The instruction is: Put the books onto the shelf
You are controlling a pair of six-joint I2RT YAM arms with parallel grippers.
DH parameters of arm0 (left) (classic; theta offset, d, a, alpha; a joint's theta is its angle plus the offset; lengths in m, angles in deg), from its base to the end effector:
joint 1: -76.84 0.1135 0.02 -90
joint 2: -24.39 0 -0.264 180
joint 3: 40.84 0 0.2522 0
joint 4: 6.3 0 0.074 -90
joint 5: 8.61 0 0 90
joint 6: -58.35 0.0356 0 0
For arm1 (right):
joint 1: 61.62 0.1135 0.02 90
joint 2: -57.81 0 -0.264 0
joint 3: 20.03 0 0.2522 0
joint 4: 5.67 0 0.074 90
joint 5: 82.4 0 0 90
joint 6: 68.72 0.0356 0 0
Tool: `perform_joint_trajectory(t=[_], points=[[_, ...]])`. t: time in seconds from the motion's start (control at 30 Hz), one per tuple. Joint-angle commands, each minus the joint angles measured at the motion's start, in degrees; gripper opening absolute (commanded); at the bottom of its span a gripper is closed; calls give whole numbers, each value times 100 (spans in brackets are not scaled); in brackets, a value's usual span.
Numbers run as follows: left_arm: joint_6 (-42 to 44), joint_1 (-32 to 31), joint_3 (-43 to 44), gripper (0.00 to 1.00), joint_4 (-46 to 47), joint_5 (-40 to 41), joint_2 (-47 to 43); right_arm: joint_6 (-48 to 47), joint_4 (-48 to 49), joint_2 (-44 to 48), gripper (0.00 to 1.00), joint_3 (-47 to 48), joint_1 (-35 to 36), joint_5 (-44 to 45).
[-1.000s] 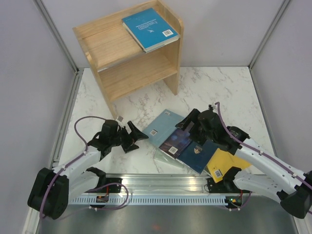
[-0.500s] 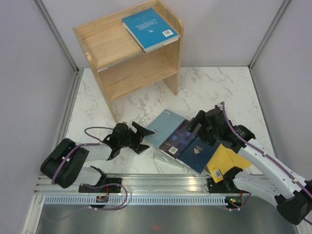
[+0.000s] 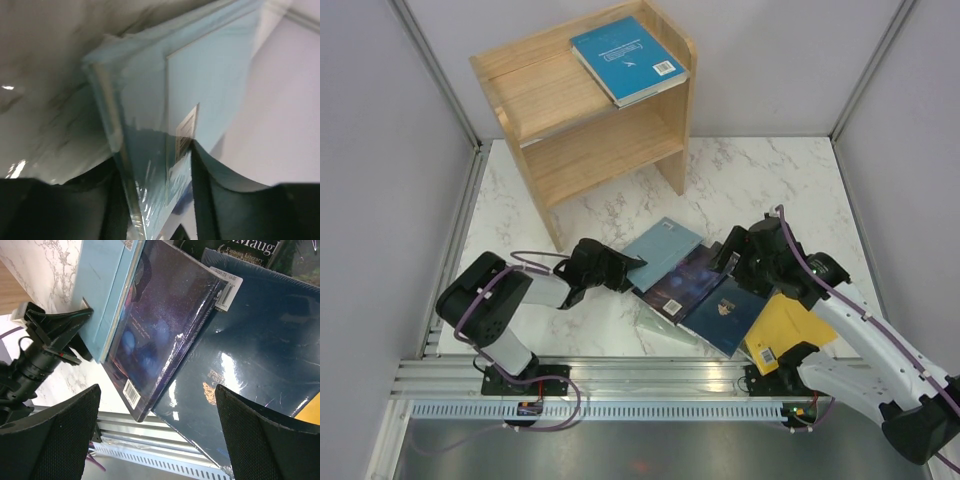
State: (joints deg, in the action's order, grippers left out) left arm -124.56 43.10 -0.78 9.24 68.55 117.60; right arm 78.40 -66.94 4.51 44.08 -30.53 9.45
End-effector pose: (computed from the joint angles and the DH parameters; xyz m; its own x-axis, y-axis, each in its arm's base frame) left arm 0.2219 -0.1577 0.1089 -0.6613 -0.7293 0.1757 -0.5418 0.3023 -0.7843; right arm 0.1545 0.0918 0.2880 -0.7772 0.5115 -0.3665 0.2840 0.8049 0.5211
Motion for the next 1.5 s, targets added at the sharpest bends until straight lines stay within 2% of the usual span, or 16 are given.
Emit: perform_joint_trajectory(t=[0.0, 0.03, 0.13, 0.17, 0.3, 0.4, 0.53, 0.6, 0.63, 0.73, 0.87, 0.93, 1.1, 1.3, 1.43, 1.47], points=[[387, -1, -11, 42, -1154, 853, 57, -175, -127, 83, 98, 186, -59, -35], [483, 7, 6, 28, -1189, 862, 22, -175, -119, 74, 98, 177, -77, -35], [755, 16, 85, 7, -1461, 801, -223, -184, -110, -5, 98, 186, -103, -9], [834, 34, 103, 4, -1567, 783, -346, -210, -110, -31, 98, 264, -112, 8], [1458, 156, 234, 2, -2435, 783, -1207, -473, -75, -250, 98, 703, -165, -35], [2178, 367, 349, 2, -3138, 722, -2208, -771, 22, -522, 98, 1212, -174, -176], [3128, 1042, 410, 2, -3667, -103, -3813, -1010, 258, -831, 98, 1723, -191, -920], [3365, 1324, 515, 2, -4106, -402, -4291, -993, 391, -936, 98, 1803, -191, -1194], [3575, 1622, 620, 2, -4195, -804, -4537, -958, 557, -945, 98, 1777, -191, -1291], [3962, 1616, 1085, 2, -4600, -1350, -4882, -651, 1196, -876, 98, 1391, -200, -1730], [3982, 1607, 1473, 2, -4503, -2081, -4918, -62, 2323, -770, 98, 470, -191, -2538], [3780, 1616, 1667, 2, -4425, -2362, -4874, 149, 2814, -709, 98, 214, -191, -2654], [3017, 1625, 1851, 2, -3766, -3126, -4751, 168, 3107, -664, 98, -183, -191, -2514], [2550, 1633, 1826, 2, -3247, -3891, -4654, 377, 3379, -612, 98, -253, -191, -2522], [1839, 1633, 1370, 2, -2133, -4392, -4549, 642, 4037, -550, 98, -359, -200, -2794], [1646, 1633, 1282, 2, -1512, -4463, -4444, 668, 4108, -524, 98, -385, -191, -2934]])
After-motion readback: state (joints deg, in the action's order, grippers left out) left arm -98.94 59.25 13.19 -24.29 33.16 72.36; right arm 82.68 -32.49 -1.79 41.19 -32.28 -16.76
